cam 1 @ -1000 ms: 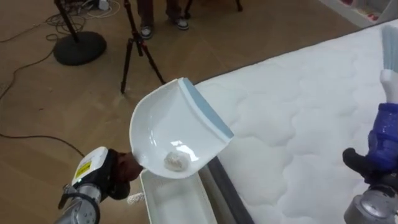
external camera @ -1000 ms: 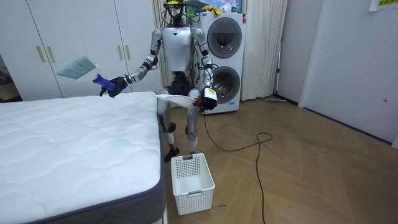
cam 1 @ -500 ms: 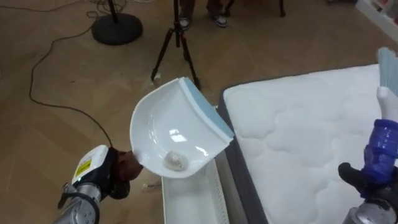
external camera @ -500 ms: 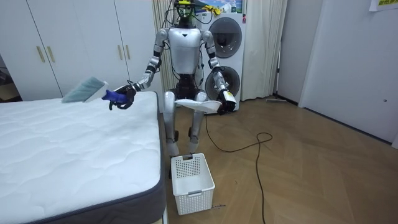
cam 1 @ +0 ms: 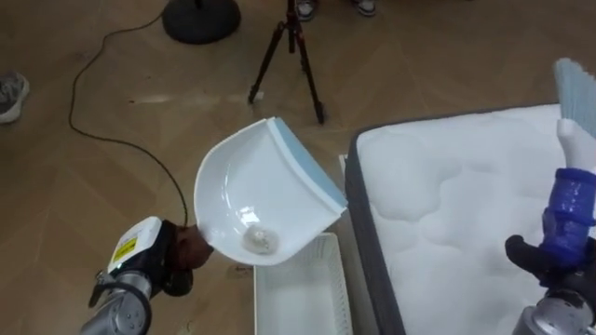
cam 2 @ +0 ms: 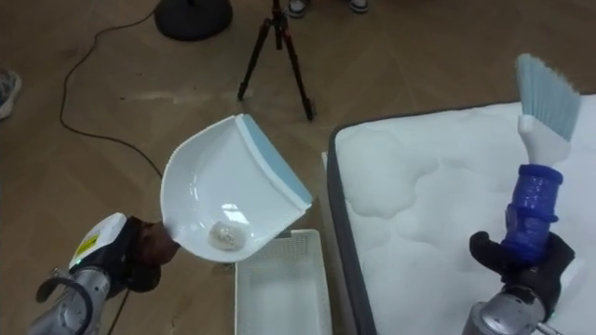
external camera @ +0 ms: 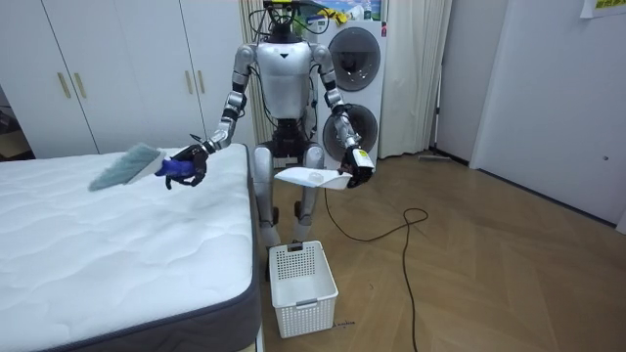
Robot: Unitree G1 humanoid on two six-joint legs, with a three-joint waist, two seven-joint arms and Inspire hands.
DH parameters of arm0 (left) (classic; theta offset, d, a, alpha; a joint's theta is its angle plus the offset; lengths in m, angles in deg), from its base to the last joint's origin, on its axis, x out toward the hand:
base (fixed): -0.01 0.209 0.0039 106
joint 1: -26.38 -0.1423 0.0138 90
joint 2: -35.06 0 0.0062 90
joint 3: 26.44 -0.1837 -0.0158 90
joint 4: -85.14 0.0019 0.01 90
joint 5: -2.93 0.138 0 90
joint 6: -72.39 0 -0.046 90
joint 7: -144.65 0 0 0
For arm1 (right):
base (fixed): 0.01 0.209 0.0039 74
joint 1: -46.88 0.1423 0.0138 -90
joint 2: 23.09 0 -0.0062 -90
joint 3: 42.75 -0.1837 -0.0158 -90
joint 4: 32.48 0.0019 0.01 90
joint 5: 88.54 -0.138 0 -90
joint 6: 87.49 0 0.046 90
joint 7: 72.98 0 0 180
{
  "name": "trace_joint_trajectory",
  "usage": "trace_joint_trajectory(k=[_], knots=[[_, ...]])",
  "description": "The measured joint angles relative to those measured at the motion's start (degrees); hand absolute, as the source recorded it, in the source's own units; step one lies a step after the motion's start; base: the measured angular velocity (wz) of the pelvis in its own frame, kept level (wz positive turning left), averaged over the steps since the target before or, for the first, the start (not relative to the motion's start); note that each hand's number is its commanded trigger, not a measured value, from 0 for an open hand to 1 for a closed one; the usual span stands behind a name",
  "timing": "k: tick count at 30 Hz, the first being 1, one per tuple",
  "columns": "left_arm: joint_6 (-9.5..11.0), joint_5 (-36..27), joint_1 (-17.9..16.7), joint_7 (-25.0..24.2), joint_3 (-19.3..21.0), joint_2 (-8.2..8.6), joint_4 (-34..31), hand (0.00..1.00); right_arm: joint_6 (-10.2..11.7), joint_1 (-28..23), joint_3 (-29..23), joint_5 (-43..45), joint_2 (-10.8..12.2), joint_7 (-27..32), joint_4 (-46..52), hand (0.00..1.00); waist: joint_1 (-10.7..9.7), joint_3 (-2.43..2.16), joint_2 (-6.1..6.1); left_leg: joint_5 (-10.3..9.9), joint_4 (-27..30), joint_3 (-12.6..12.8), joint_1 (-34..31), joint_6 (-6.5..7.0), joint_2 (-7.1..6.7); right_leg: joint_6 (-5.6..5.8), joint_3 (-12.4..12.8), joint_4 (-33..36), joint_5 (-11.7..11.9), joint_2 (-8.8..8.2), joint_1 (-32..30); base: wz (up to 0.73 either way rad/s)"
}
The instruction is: Clean bed
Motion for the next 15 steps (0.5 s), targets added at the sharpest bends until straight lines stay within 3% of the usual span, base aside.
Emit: trace_joint_trajectory(k=[2,3,8,12,15], knots=[[-0.2,0.0,0.8,0.0,-0.3,-1.18,0.4,1.00,0.1,1.2,0.0,0.0,-0.1,0.0,-0.5,0.00,-0.9,0.08,0.48,0.4,0.6,0.9,-2.0,-0.23,0.10,-0.08,-0.2,0.6,0.0,-0.22,-2.0,0.09],[-0.1,0.0,1.2,0.0,-0.9,-2.08,0.8,1.00,0.2,2.1,0.0,0.0,-0.1,0.1,-1.4,0.00,-1.2,0.33,1.02,0.6,0.8,2.0,-2.6,0.24,0.36,-0.13,-0.1,0.7,0.0,-0.19,-2.4,0.06],[0.4,0.5,5.7,0.0,-2.2,-5.82,1.8,1.00,2.2,6.1,-0.4,0.1,-0.4,0.1,-6.8,0.00,-2.0,0.57,3.29,1.4,1.8,4.2,-7.2,2.22,0.45,-0.22,0.6,3.8,0.0,-0.44,-8.4,-0.05],[1.6,1.6,8.4,0.6,-3.0,-6.75,2.5,1.00,3.2,7.8,0.1,0.1,-1.9,0.2,-8.4,0.00,-2.9,0.92,5.55,2.0,2.0,5.2,-10.1,3.27,-0.49,-0.87,0.4,6.9,-0.6,-1.72,-12.7,-0.05],[2.4,1.6,9.0,0.7,-5.8,-8.40,2.4,1.00,3.7,7.6,0.0,1.6,-2.4,1.1,-9.2,0.00,-3.1,0.95,6.20,2.1,1.7,6.8,-11.2,3.56,-0.71,-0.96,1.4,8.7,-1.0,-1.95,-15.0,-0.08]])
